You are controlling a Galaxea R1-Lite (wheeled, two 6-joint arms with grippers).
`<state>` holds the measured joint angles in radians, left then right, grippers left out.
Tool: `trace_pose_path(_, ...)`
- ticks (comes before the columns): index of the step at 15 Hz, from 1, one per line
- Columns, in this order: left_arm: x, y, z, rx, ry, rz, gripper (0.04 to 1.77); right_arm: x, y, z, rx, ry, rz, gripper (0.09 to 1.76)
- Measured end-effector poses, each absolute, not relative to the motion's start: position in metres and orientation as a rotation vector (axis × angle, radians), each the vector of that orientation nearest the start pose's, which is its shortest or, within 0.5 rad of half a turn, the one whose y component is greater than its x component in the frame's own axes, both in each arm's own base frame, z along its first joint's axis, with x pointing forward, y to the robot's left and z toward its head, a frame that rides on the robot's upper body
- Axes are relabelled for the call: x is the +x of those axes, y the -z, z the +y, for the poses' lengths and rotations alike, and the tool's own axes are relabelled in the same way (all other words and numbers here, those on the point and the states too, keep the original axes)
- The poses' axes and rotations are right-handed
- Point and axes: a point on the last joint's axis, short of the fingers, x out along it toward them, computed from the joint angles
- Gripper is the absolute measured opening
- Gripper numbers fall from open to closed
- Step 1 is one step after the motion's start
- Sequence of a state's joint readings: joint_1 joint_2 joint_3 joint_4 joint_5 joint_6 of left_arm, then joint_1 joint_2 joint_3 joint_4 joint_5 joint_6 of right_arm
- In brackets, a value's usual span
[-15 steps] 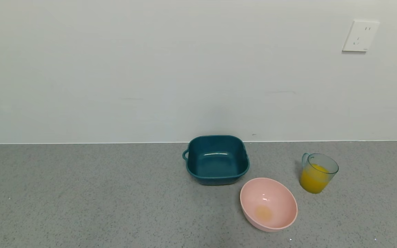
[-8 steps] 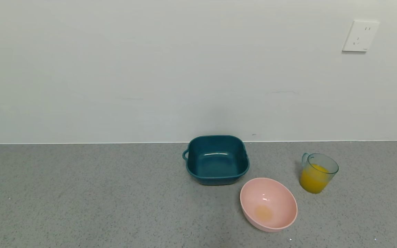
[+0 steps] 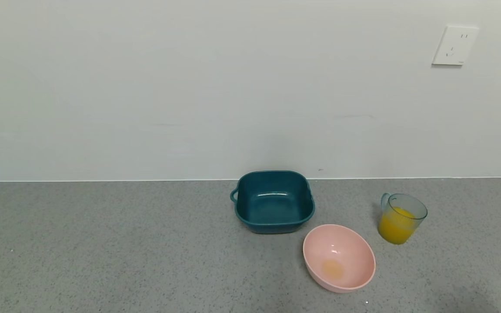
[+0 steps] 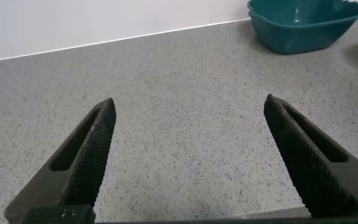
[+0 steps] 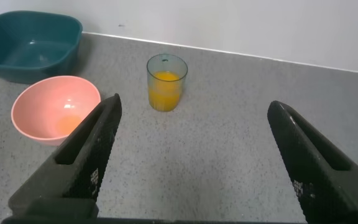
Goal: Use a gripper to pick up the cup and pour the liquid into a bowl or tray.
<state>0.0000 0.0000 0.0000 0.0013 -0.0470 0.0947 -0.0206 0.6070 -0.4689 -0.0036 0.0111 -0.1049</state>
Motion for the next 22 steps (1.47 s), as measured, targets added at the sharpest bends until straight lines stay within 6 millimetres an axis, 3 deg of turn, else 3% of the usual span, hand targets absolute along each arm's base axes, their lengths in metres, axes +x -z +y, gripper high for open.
trace_pose_path(4,-0.023,-0.075,-0.001,0.095,0.047,-0.001,1.72,0.098,-0.214,-0.002,-0.074,0.004,0.239,1.71)
trace_pose_path(10,-0.023,-0.075,-0.001,0.095,0.047,-0.001,1.72,0.162,-0.176,-0.006,-0.045,0.012,0.411,1.71)
trace_pose_path(17,-0.023,-0.075,-0.001,0.095,0.047,-0.001,1.72,0.202,-0.122,-0.006,-0.036,0.000,0.521,1.71)
trace_pose_path(22,-0.023,-0.075,-0.001,0.095,0.047,-0.001,1.72,0.222,-0.090,0.001,-0.015,-0.024,0.499,1.71)
